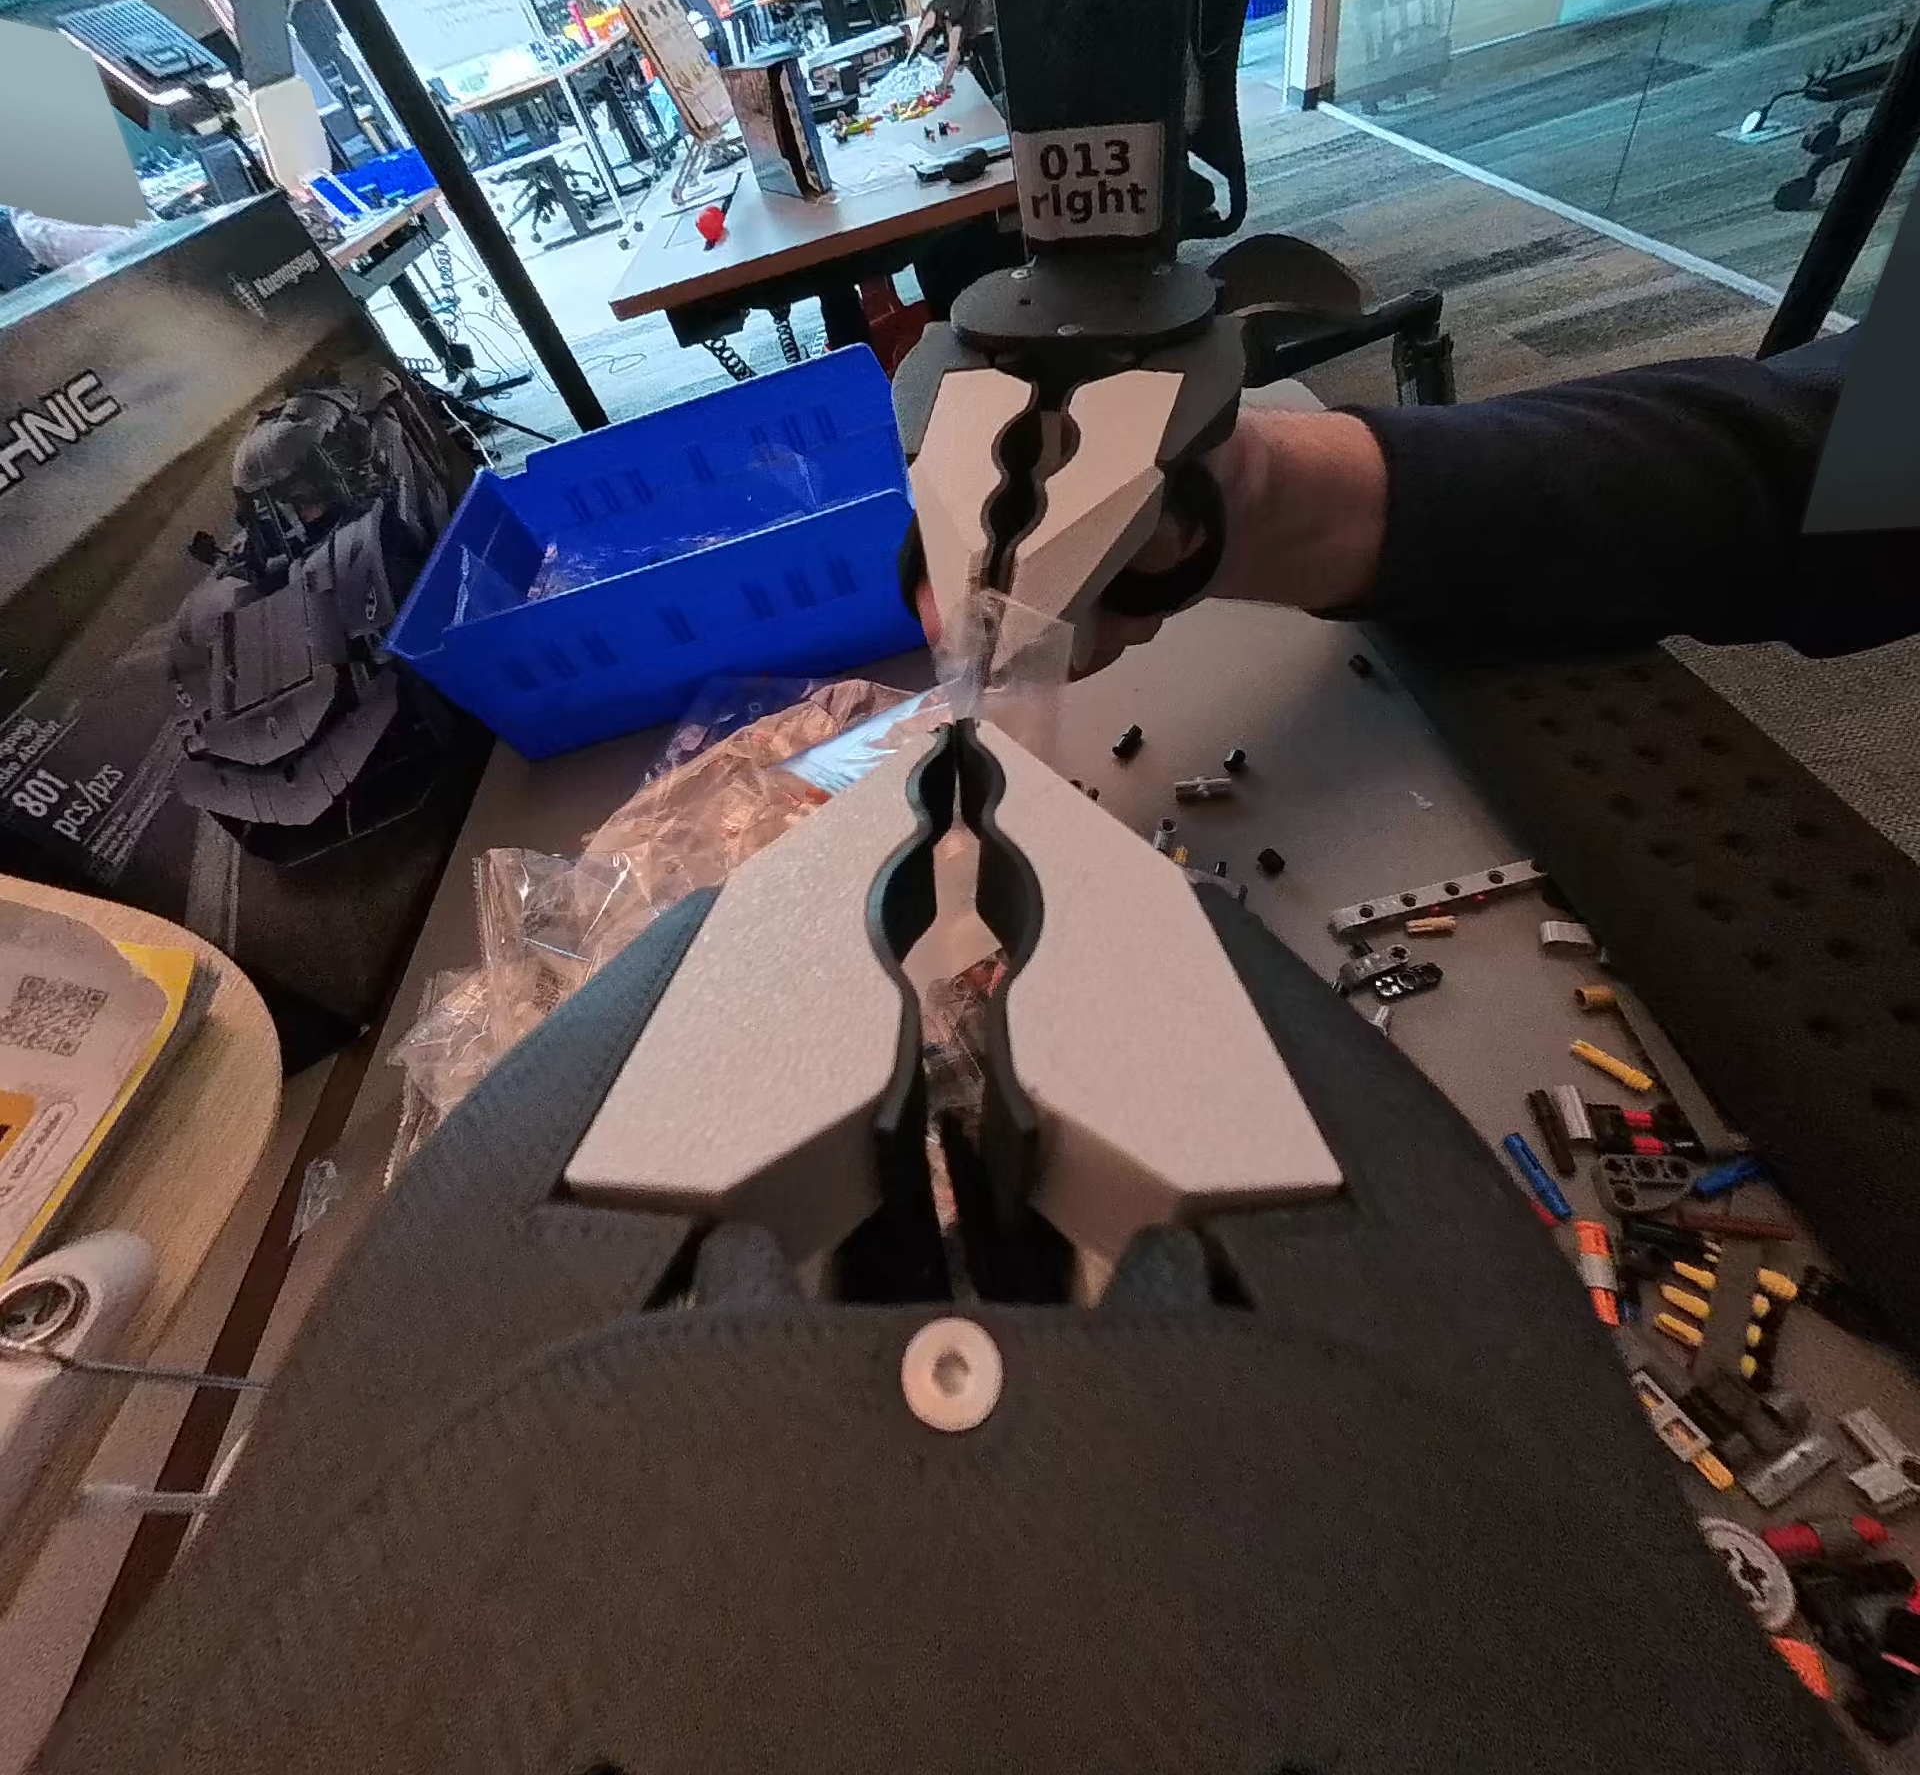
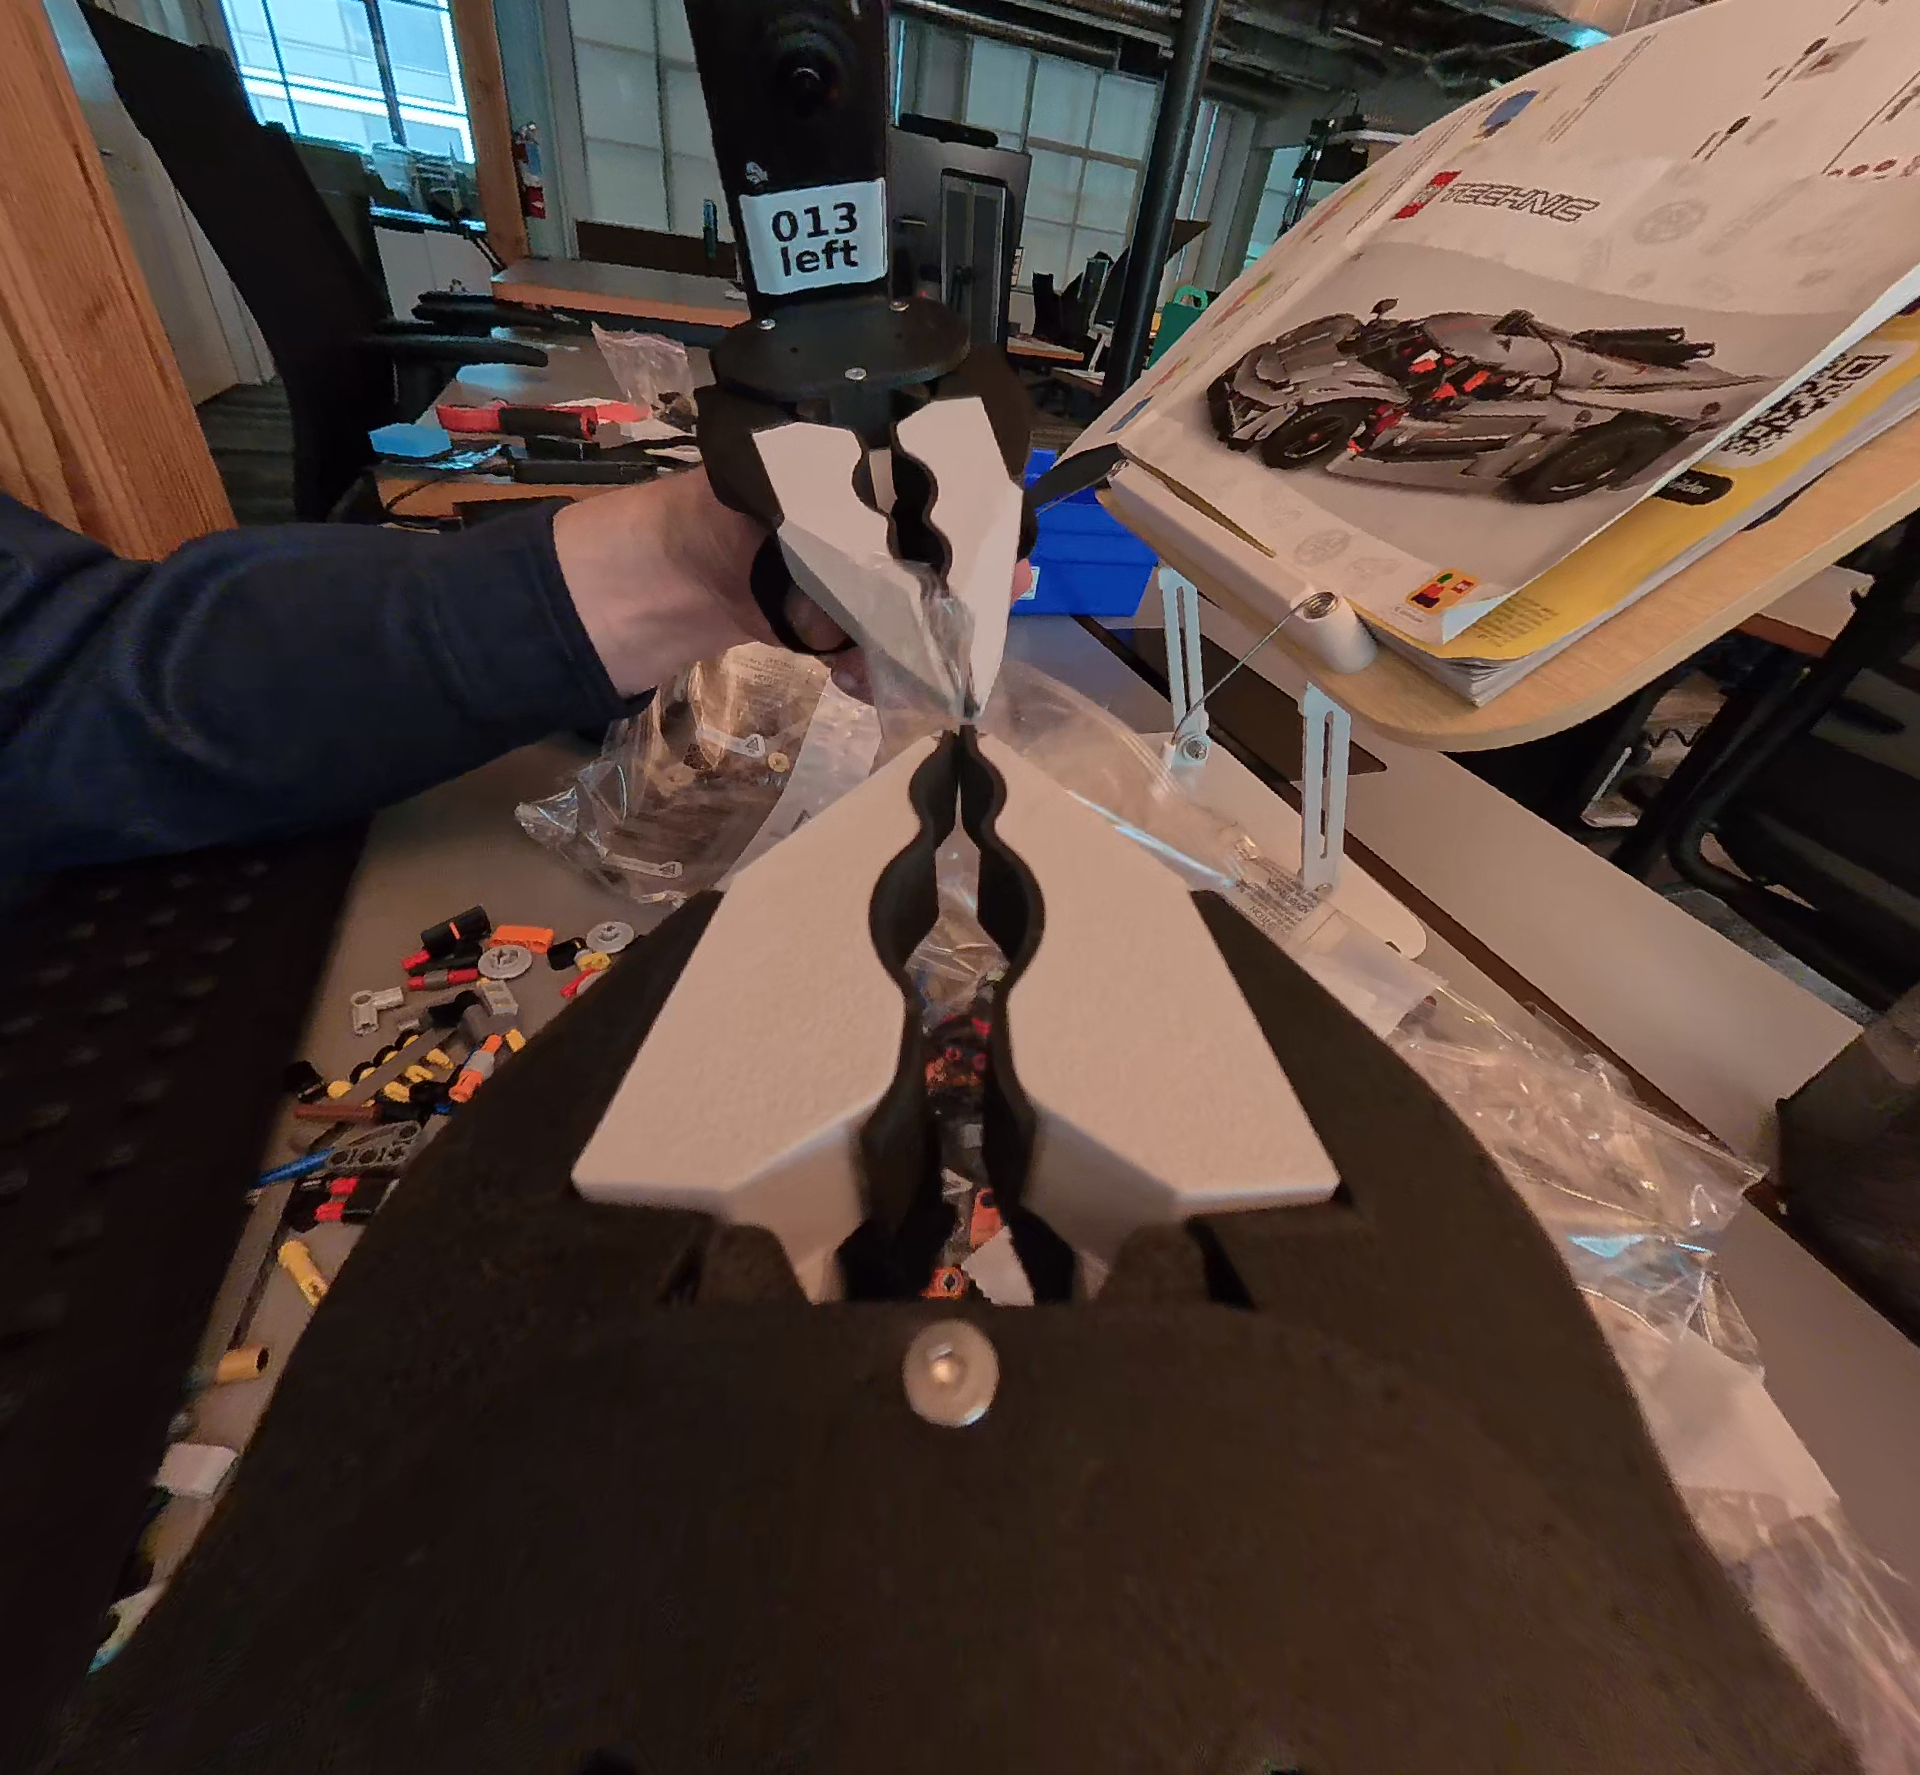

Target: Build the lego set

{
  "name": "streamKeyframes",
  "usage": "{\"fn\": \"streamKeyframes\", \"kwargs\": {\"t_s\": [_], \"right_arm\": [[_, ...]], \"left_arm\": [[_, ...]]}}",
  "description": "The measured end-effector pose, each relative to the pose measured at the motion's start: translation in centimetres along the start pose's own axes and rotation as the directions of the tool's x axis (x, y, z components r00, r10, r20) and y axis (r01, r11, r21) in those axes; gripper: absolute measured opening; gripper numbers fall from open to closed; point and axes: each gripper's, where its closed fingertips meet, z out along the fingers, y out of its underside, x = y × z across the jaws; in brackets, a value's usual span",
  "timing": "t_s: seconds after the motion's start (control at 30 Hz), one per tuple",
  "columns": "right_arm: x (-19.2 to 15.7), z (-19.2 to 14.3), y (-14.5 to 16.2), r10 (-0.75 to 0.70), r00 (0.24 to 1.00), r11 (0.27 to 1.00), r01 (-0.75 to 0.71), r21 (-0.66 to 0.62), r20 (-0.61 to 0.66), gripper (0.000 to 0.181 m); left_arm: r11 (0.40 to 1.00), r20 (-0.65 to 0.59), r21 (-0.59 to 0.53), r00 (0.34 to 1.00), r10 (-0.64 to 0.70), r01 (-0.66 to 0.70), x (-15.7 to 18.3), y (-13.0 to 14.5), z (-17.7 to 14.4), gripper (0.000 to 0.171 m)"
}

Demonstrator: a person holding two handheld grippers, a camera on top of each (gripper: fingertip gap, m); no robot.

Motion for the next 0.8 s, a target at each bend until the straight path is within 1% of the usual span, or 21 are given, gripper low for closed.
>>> {"fn": "streamKeyframes", "kwargs": {"t_s": [0.17, 0.37, 0.8], "right_arm": [[0.13, -0.11, 0.37, -0.012, 1.0, 1.0, 0.012, -0.022, -0.007, 0.0], [0.02, -0.12, 0.26, -0.021, 1.0, 1.0, 0.021, -0.015, -0.004, 0.0], [0.16, -0.41, 0.63, -0.032, 0.999, 0.999, 0.032, -0.04, -0.002, 0.0]], "left_arm": [[1.0, -0.002, -0.012, 1.0, -0.005, 0.005, -0.04, 0.33, 0.22, 0.0], [1.0, -0.02, 0.014, 1.0, -0.019, 0.02, 0.05, 0.29, 0.09, 0.0], [0.999, -0.026, 0.015, 0.999, -0.034, 0.035, -0.13, 0.87, -0.17, 0.0]]}}
